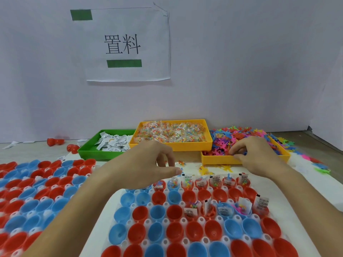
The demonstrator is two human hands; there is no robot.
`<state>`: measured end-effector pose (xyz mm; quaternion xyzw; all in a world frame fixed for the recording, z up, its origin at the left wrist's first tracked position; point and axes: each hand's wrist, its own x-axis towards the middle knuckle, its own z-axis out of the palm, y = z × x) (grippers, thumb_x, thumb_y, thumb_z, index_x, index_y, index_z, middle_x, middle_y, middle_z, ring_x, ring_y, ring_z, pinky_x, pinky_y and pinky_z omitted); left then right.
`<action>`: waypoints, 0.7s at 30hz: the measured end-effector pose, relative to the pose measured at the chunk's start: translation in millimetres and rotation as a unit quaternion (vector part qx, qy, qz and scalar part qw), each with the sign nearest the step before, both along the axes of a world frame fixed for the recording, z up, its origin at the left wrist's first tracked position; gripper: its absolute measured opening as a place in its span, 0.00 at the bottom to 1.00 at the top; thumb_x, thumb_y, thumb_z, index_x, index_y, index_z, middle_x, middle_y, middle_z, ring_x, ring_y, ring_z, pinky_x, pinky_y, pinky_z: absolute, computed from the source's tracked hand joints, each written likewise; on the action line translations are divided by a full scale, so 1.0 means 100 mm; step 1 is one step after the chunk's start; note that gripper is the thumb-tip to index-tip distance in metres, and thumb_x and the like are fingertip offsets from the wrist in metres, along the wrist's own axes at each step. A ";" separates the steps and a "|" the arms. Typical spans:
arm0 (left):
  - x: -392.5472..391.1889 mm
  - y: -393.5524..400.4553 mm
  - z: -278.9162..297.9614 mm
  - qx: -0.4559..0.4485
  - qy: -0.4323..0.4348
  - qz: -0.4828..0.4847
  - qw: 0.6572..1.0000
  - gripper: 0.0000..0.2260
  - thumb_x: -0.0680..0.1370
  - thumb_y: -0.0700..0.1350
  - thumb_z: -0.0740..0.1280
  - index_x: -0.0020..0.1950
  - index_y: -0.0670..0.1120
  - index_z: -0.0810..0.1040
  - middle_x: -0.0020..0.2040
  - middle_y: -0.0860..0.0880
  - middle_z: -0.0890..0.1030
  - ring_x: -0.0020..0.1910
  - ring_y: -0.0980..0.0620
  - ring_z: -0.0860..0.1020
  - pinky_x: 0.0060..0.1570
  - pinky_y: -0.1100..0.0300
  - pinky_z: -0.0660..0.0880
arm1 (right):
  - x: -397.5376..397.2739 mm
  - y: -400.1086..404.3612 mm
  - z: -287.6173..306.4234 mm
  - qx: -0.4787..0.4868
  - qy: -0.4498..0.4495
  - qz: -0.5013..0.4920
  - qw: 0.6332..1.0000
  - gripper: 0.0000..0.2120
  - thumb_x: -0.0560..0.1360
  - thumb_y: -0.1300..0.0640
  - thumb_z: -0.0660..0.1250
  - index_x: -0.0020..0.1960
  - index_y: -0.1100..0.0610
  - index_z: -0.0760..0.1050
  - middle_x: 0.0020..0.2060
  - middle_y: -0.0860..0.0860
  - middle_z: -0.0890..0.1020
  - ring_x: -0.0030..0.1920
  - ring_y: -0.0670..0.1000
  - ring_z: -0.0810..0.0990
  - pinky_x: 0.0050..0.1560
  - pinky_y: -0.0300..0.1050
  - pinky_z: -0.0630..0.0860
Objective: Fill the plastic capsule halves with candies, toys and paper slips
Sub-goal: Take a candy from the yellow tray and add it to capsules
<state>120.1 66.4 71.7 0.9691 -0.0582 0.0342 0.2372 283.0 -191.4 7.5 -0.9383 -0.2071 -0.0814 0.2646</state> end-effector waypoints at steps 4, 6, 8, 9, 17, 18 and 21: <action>-0.01 -0.01 0.00 -0.001 -0.006 0.001 1.000 0.09 0.74 0.59 0.71 0.44 0.55 0.80 0.36 0.56 0.79 0.32 0.65 0.75 0.33 0.71 0.70 | -0.01 0.01 -0.02 0.029 -0.027 -0.013 0.999 0.06 0.76 0.66 0.72 0.48 0.57 0.86 0.49 0.52 0.86 0.46 0.46 0.78 0.54 0.39 0.74; -0.01 -0.02 0.00 -0.001 -0.010 0.001 1.000 0.09 0.75 0.59 0.70 0.45 0.55 0.80 0.37 0.56 0.79 0.33 0.65 0.75 0.33 0.72 0.70 | -0.01 0.02 -0.03 0.044 -0.050 -0.024 0.997 0.07 0.76 0.66 0.70 0.49 0.59 0.86 0.49 0.53 0.86 0.46 0.46 0.77 0.53 0.39 0.73; -0.01 -0.02 0.00 0.002 -0.012 -0.001 1.000 0.09 0.75 0.59 0.70 0.45 0.55 0.80 0.38 0.56 0.79 0.34 0.66 0.75 0.34 0.72 0.70 | -0.01 0.02 -0.03 0.065 -0.064 -0.035 0.995 0.08 0.76 0.67 0.70 0.49 0.58 0.85 0.48 0.53 0.86 0.45 0.47 0.77 0.51 0.39 0.72; -0.01 -0.02 0.00 0.002 -0.012 -0.002 1.000 0.09 0.75 0.59 0.70 0.45 0.55 0.80 0.38 0.56 0.79 0.34 0.66 0.75 0.34 0.72 0.70 | -0.02 0.02 -0.03 0.076 -0.066 -0.038 0.994 0.08 0.76 0.68 0.70 0.49 0.58 0.85 0.47 0.53 0.85 0.45 0.47 0.77 0.50 0.39 0.72; -0.01 -0.05 0.00 0.005 -0.018 -0.005 1.000 0.09 0.75 0.59 0.70 0.45 0.55 0.80 0.38 0.57 0.79 0.34 0.66 0.75 0.33 0.72 0.69 | -0.03 0.04 0.04 0.171 -0.059 -0.029 0.983 0.08 0.76 0.67 0.68 0.50 0.56 0.81 0.44 0.51 0.83 0.43 0.40 0.78 0.41 0.28 0.69; -0.01 -0.06 0.00 0.003 -0.021 -0.005 1.000 0.08 0.75 0.59 0.70 0.45 0.55 0.80 0.38 0.57 0.79 0.34 0.66 0.75 0.34 0.72 0.69 | -0.04 0.04 0.07 0.181 -0.056 -0.026 0.982 0.08 0.76 0.67 0.69 0.50 0.56 0.82 0.44 0.51 0.83 0.43 0.41 0.79 0.42 0.29 0.70; 0.00 -0.08 -0.01 -0.020 -0.038 0.000 0.999 0.06 0.76 0.57 0.70 0.45 0.56 0.79 0.38 0.56 0.80 0.35 0.64 0.76 0.34 0.71 0.70 | -0.13 0.07 0.20 0.221 -0.022 0.003 0.975 0.08 0.76 0.65 0.70 0.48 0.54 0.82 0.44 0.49 0.85 0.46 0.47 0.83 0.48 0.38 0.76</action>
